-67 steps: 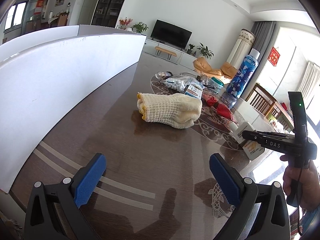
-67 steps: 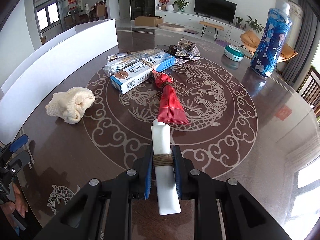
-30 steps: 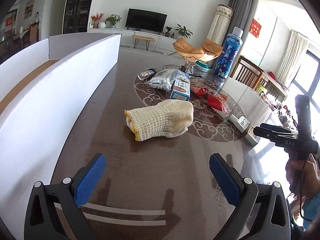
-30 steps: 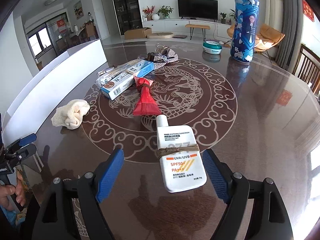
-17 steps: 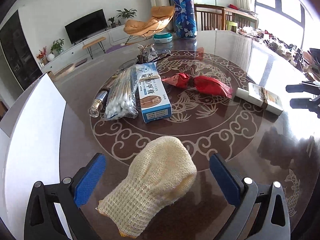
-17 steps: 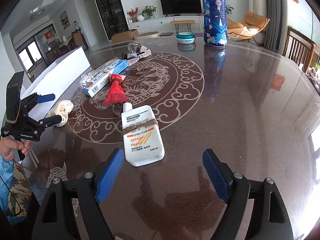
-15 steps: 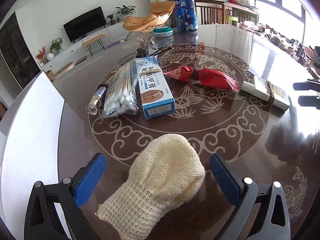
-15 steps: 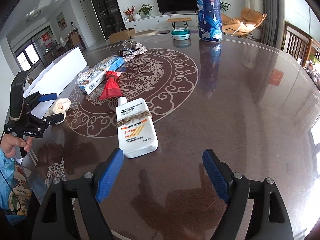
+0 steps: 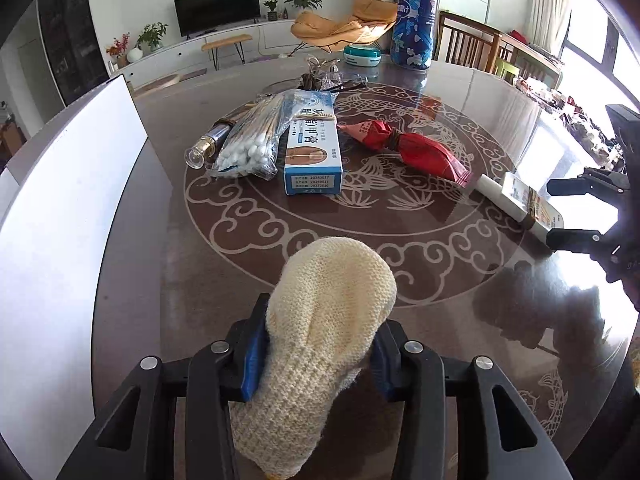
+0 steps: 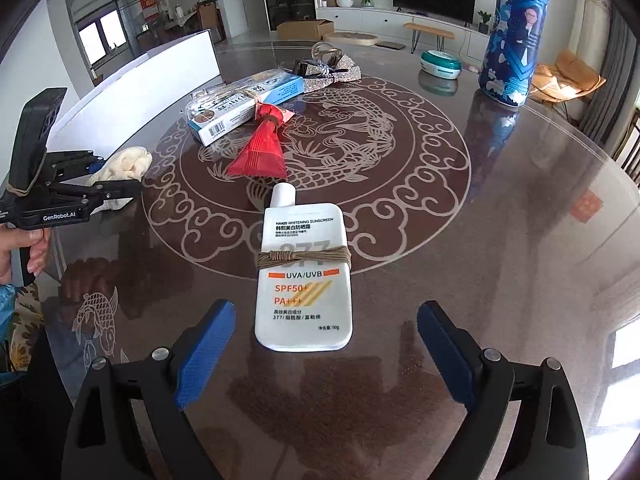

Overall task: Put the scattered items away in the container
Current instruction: 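Grasp the cream mesh glove with the left tool while the right tool holds the bottle, then carry the glove and bottle into the white container and open both tools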

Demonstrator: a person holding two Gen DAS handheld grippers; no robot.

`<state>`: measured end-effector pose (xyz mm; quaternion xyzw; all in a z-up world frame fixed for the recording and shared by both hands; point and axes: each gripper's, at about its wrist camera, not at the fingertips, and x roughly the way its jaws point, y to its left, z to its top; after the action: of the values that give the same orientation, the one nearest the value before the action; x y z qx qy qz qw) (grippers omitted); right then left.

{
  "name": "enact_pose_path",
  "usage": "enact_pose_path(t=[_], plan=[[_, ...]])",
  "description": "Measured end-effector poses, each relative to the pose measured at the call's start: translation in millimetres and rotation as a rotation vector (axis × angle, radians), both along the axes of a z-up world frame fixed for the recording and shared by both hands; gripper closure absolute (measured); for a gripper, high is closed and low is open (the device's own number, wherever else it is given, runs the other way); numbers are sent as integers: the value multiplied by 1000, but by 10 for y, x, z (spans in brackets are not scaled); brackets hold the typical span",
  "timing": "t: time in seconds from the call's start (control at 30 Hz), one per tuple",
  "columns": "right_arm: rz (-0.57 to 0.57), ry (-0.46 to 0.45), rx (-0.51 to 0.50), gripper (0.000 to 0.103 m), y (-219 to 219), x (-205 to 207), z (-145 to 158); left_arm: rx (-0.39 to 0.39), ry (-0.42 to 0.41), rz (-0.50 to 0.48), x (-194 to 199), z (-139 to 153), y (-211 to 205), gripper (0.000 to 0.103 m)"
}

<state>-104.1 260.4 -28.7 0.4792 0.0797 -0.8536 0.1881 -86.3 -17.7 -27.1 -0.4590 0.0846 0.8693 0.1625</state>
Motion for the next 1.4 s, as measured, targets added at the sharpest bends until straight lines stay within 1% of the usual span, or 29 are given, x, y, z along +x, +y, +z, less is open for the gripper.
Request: enact_pose_path(t=[0.1, 0.17, 0.2, 0.23, 0.3, 0.43, 0.57, 0.63, 0.73, 0.83, 0.97, 1.1, 1.23, 1.3, 1.4], plan=[[13, -15, 1, 10, -92, -145, -37, 25, 4, 34, 159, 8, 12, 59], [59, -14, 22, 11, -196, -171, -43, 43, 2, 38, 231, 8, 8, 60], [82, -10, 46, 15, -258, -170, -48, 45, 3, 38, 256, 7, 6, 60], [102, -8, 74, 30, -319, -166, -59, 43, 5, 38, 276, 4, 7, 60], [118, -10, 96, 49, -385, -157, -56, 43, 10, 42, 314, 14, 1, 60], [91, -25, 115, 49, -378, -110, -15, 77, 30, 66, 406, 107, -54, 60], [62, 10, 70, 49, -288, 33, 176, 116, 51, 90, 458, 269, -105, 60], [61, 25, 71, 49, -290, 82, 261, 136, 52, 101, 460, 350, -135, 60], [67, 40, 60, 49, -344, 101, 398, 171, 69, 117, 477, 540, -237, 60], [89, 77, 21, 49, -530, 83, 623, 215, 99, 150, 511, 803, -481, 60], [153, 121, -53, 49, -1042, -17, 952, 232, 143, 238, 547, 1136, -1033, 60], [247, 154, -148, 49, -1781, -129, 1269, 185, 168, 379, 538, 1313, -1747, 60], [350, 168, -241, 49, -2670, -226, 1533, 156, 130, 527, 451, 1275, -2427, 60], [400, 165, -283, 49, -3121, -262, 1625, 142, 102, 583, 411, 1198, -2670, 60], [455, 153, -297, 49, -3749, -356, 1640, 147, 53, 636, 384, 1056, -2916, 60]])
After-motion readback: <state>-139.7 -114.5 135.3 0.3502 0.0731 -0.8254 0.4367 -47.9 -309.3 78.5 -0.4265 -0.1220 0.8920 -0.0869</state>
